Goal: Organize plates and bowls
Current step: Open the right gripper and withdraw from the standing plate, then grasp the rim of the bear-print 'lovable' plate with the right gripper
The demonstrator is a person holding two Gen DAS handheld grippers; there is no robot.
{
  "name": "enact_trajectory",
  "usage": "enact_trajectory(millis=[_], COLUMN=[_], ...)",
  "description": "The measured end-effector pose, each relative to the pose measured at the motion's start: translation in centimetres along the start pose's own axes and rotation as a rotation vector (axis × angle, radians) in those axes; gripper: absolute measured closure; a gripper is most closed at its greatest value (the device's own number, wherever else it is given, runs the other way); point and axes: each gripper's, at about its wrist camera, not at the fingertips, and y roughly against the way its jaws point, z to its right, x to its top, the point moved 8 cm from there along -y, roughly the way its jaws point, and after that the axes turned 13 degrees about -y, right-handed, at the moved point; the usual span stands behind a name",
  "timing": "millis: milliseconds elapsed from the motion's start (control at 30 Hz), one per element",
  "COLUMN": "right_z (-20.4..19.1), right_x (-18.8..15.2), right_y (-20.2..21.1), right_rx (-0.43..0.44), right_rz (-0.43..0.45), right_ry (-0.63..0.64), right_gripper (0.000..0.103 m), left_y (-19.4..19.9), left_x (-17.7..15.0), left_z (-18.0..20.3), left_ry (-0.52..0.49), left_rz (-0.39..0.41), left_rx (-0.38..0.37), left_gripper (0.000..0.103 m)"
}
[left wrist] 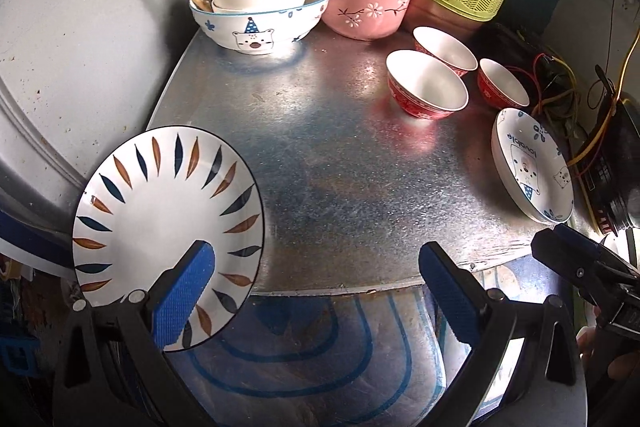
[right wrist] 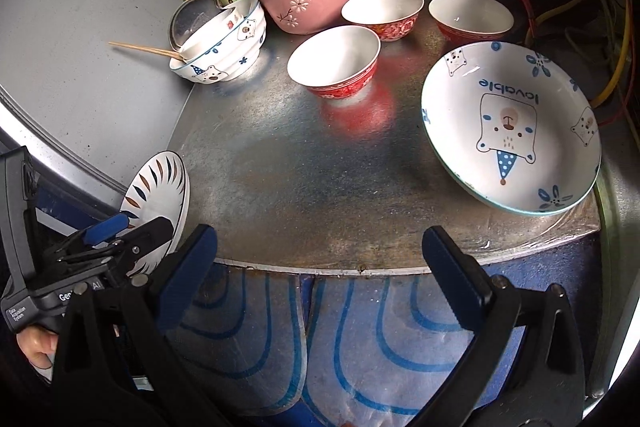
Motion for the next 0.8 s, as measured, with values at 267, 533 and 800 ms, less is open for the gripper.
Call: enact_trajectory(millis=[267,533,800], right_z=[3.6,7.4,11.1], right_x=[0.3,0.3,0.3], right_y=[2.4,5.2,8.1], right_rx=[-0.039,-0.074,-0.109], right_rz=[0.041,0.086,0.132], right_ry=[-0.062,-0.124,-0.184], right_gripper=[0.000,0.000,0.000], left_y=[-0.6,-0.8,-0.9], left_x=[1.1,2.1,2.6], left_z=[4.7,9.5,14.2], left_ry=[-0.068,-0.136,-0.197], left_rz=[0.001,0.007,0.008], left_rx=[-0.048,-0.099,-0.145], left_gripper=[0.001,0.001,0.001])
